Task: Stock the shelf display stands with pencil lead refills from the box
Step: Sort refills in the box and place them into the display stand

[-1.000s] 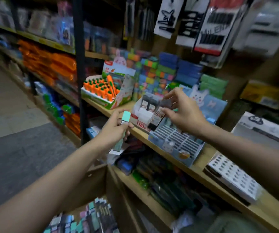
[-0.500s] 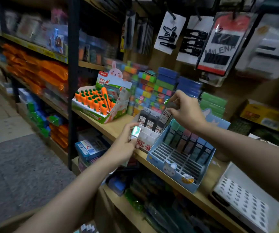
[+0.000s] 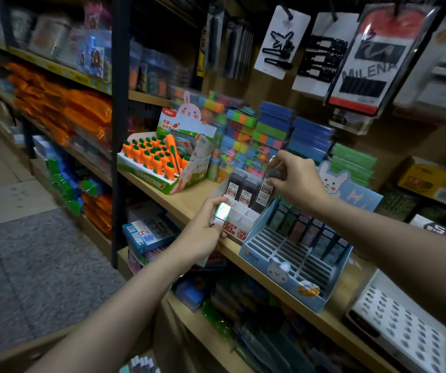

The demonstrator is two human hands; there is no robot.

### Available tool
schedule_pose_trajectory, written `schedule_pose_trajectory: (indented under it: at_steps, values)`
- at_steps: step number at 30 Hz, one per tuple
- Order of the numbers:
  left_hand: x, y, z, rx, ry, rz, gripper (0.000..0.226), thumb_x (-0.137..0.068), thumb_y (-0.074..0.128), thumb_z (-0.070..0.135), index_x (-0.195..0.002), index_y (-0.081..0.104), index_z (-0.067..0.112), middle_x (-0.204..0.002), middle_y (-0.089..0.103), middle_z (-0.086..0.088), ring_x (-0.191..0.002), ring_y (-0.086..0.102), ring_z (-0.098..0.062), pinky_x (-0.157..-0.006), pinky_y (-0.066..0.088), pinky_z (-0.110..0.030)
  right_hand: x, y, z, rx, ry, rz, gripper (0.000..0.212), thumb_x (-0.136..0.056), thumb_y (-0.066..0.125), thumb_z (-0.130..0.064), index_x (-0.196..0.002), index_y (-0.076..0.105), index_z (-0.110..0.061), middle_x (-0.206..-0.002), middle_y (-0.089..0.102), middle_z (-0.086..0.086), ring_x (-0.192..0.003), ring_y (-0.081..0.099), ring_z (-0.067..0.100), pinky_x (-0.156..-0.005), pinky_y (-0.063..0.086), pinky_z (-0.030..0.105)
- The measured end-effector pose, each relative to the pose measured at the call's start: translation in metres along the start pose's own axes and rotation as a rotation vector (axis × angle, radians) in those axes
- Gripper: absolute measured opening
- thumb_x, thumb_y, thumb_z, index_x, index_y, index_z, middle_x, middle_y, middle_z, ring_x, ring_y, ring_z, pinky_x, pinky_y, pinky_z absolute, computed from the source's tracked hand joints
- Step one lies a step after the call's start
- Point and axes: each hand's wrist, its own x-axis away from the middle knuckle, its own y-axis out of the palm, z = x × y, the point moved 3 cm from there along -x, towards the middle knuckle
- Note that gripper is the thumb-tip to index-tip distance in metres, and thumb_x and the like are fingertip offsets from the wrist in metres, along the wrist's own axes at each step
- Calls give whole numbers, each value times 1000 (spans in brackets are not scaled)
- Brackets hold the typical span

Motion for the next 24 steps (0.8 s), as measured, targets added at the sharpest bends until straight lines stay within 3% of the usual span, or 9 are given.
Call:
schedule_pose_trajectory:
  at_steps: [6, 9, 13, 19, 24]
  values:
    - [1, -2, 2, 135, -16, 69, 46, -99, 40, 4, -120, 47, 44, -102, 63, -1, -68, 58, 1, -58, 50, -22, -4, -5, -15, -77, -61, 24, 24, -81, 78, -19, -100, 64, -20, -83, 60, -15, -71, 54, -8, -56, 41, 2]
    - [0, -9, 3, 247, -39, 154, 50, -95, 43, -3, -114, 46, 42, -113, 60, 1, -76, 57, -8, -55, 49, -22, -12, 6, -25, -59, -74, 80, 24, -80, 80, -20, -100, 66, -17, -89, 63, -6, -72, 55, 1, -62, 42, 8]
    - [1, -14, -1, 248, -81, 186, 51, -95, 43, -2, -134, 38, 30, -115, 60, -4, -76, 58, -10, -51, 48, -19, -23, 31, -31, -66, -41, 96, 24, -80, 79, -18, -100, 67, -16, -95, 64, 2, -83, 58, 15, -77, 54, 33]
    - [-1, -16, -4, 260, -97, 185, 44, -98, 43, -1, -127, 40, 33, -110, 64, 6, -76, 59, -12, -48, 47, -20, -38, 47, -35, -120, -23, 144, 18, -80, 78, -18, -96, 71, -16, -90, 61, -5, -83, 64, 15, -76, 54, 29]
    - [-2, -16, -4, 284, -94, 187, 43, -98, 44, 1, -129, 38, 30, -108, 65, 3, -71, 59, -8, -48, 47, -19, -40, 51, -36, -147, -13, 145, 17, -81, 78, -18, -97, 72, -15, -92, 63, -4, -79, 66, 14, -79, 59, 37]
